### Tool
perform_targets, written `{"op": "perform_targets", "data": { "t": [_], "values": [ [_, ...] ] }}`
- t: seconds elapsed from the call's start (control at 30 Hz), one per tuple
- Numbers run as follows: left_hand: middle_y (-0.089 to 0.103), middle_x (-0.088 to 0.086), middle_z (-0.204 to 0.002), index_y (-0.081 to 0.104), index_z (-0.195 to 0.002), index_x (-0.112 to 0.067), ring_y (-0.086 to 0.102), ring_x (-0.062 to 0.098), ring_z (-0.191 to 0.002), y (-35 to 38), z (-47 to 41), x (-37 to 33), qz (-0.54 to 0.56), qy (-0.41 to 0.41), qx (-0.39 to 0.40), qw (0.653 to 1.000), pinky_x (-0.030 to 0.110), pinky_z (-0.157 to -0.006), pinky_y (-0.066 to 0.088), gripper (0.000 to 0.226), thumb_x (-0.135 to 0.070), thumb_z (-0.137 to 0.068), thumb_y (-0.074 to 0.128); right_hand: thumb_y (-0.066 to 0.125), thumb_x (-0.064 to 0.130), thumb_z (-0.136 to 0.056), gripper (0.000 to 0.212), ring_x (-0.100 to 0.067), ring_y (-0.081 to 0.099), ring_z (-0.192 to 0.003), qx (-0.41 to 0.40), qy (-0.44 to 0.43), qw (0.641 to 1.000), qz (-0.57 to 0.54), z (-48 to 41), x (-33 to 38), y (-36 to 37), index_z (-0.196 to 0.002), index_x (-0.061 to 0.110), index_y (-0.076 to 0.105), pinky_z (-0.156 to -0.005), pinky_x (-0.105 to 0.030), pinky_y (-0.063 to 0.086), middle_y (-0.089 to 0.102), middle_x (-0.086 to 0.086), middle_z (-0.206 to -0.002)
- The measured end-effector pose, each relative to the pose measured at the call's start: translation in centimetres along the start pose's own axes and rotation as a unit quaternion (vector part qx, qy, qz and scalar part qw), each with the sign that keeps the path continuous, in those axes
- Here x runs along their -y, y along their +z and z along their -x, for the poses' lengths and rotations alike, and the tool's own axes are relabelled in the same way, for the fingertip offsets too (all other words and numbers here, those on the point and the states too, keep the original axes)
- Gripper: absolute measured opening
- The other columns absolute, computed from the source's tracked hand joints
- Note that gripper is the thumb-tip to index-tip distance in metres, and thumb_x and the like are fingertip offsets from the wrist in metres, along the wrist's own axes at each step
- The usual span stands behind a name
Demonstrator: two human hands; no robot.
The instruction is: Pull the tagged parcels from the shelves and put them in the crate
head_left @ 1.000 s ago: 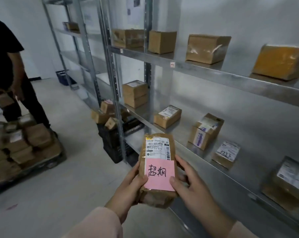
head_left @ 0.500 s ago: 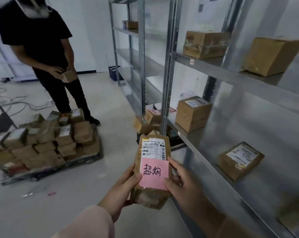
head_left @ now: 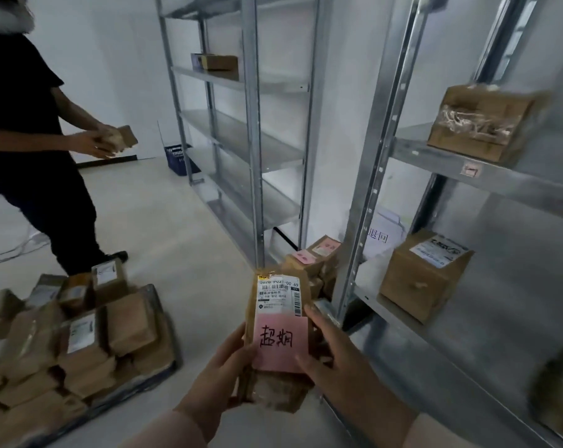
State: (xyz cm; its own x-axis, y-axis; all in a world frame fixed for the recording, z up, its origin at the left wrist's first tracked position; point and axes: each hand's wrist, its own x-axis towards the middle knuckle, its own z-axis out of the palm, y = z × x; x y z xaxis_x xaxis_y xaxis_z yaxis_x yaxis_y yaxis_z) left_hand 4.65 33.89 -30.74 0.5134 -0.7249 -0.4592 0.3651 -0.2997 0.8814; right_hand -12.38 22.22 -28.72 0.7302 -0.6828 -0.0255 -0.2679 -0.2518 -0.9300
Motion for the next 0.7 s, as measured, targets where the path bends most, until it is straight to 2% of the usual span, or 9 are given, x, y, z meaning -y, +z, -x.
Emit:
{"op": "perform_targets", "data": {
  "t": [0.13, 0.2, 0.27, 0.33, 0.4, 0.43, 0.53, 0.6, 0.7],
  "values": [
    [0.072, -0.012, -0.104, 0.06, -0.111, -0.054, 0.066, 0.017, -0.099, -1.4, -6.2, -3.5, -0.02, 0.004, 0.03, 0.999, 0.039, -0.069, 0.057, 0.031, -0.038, -0.085, 0.065, 0.063, 0.06, -0.08, 0.055, 0.023, 0.039, -0.115, -0.042, 0.018, 0.999, -0.023, -5.0, 0.1, 1.4, -0.117, 0.078, 0.026, -0.093, -0.008, 0.042, 0.034, 0.048, -0.126],
    [0.071, -0.01, -0.106, 0.059, -0.114, -0.052, 0.065, 0.017, -0.1, -1.2, -9.0, -4.9, -0.029, 0.004, 0.049, 0.998, 0.04, -0.072, 0.057, 0.033, -0.034, -0.087, 0.063, 0.065, 0.055, -0.082, 0.056, 0.022, 0.041, -0.116, -0.064, 0.028, 0.997, -0.029, -7.2, -0.2, 1.4, -0.117, 0.079, 0.029, -0.093, -0.007, 0.042, 0.035, 0.051, -0.124],
    [0.073, -0.01, -0.101, 0.059, -0.114, -0.05, 0.065, 0.016, -0.098, -0.6, -11.6, -6.3, -0.037, 0.002, 0.076, 0.996, 0.036, -0.069, 0.056, 0.038, -0.033, -0.081, 0.068, 0.066, 0.059, -0.078, 0.058, 0.018, 0.044, -0.116, -0.086, 0.045, 0.995, -0.037, -9.5, -0.7, 0.9, -0.12, 0.077, 0.03, -0.095, -0.014, 0.044, 0.04, 0.048, -0.125],
    [0.074, -0.009, -0.096, 0.059, -0.112, -0.046, 0.065, 0.017, -0.095, 0.0, -14.5, -7.7, -0.038, -0.003, 0.094, 0.995, 0.036, -0.069, 0.057, 0.04, -0.032, -0.077, 0.069, 0.066, 0.068, -0.071, 0.06, 0.021, 0.045, -0.112, -0.1, 0.053, 0.992, -0.051, -11.9, -1.2, 0.2, -0.119, 0.077, 0.032, -0.088, -0.011, 0.045, 0.042, 0.049, -0.123],
    [0.072, -0.006, -0.105, 0.059, -0.116, -0.045, 0.063, 0.02, -0.1, 0.6, -17.5, -8.9, -0.041, -0.004, 0.096, 0.995, 0.042, -0.082, 0.056, 0.034, -0.027, -0.087, 0.063, 0.067, 0.061, -0.076, 0.057, 0.018, 0.046, -0.113, -0.119, 0.06, 0.99, -0.048, -14.6, -1.9, -0.3, -0.116, 0.079, 0.031, -0.085, -0.009, 0.044, 0.041, 0.048, -0.123],
    [0.07, -0.005, -0.109, 0.058, -0.117, -0.045, 0.062, 0.021, -0.102, 0.8, -19.1, -9.5, -0.046, -0.003, 0.097, 0.994, 0.046, -0.088, 0.053, 0.034, -0.027, -0.089, 0.06, 0.066, 0.054, -0.081, 0.057, 0.015, 0.045, -0.115, -0.126, 0.063, 0.989, -0.045, -16.0, -2.2, -0.6, -0.117, 0.079, 0.03, -0.088, -0.011, 0.044, 0.039, 0.044, -0.127],
    [0.067, -0.006, -0.112, 0.058, -0.115, -0.048, 0.059, 0.022, -0.107, 1.5, -23.2, -11.6, -0.058, -0.004, 0.102, 0.993, 0.053, -0.097, 0.048, 0.036, -0.034, -0.082, 0.065, 0.064, 0.042, -0.088, 0.058, 0.015, 0.043, -0.117, -0.136, 0.068, 0.987, -0.046, -20.2, -2.8, -1.4, -0.125, 0.071, 0.03, -0.094, -0.015, 0.044, 0.041, 0.029, -0.135],
    [0.067, -0.006, -0.112, 0.058, -0.113, -0.048, 0.059, 0.022, -0.106, 1.9, -26.3, -13.1, -0.067, -0.012, 0.107, 0.992, 0.053, -0.096, 0.049, 0.031, -0.034, -0.086, 0.063, 0.064, 0.039, -0.089, 0.059, 0.016, 0.043, -0.116, -0.137, 0.072, 0.987, -0.046, -23.1, -3.1, -2.4, -0.126, 0.071, 0.031, -0.087, -0.009, 0.043, 0.042, 0.026, -0.135],
    [0.068, -0.008, -0.107, 0.058, -0.111, -0.05, 0.062, 0.019, -0.099, 2.5, -30.6, -15.1, -0.075, -0.008, 0.104, 0.992, 0.044, -0.08, 0.055, 0.027, -0.036, -0.088, 0.061, 0.064, 0.039, -0.088, 0.062, 0.006, 0.04, -0.127, -0.134, 0.081, 0.987, -0.045, -26.5, -3.4, -4.0, -0.135, 0.062, 0.031, -0.103, -0.021, 0.04, 0.04, 0.023, -0.143]
  ]
}}
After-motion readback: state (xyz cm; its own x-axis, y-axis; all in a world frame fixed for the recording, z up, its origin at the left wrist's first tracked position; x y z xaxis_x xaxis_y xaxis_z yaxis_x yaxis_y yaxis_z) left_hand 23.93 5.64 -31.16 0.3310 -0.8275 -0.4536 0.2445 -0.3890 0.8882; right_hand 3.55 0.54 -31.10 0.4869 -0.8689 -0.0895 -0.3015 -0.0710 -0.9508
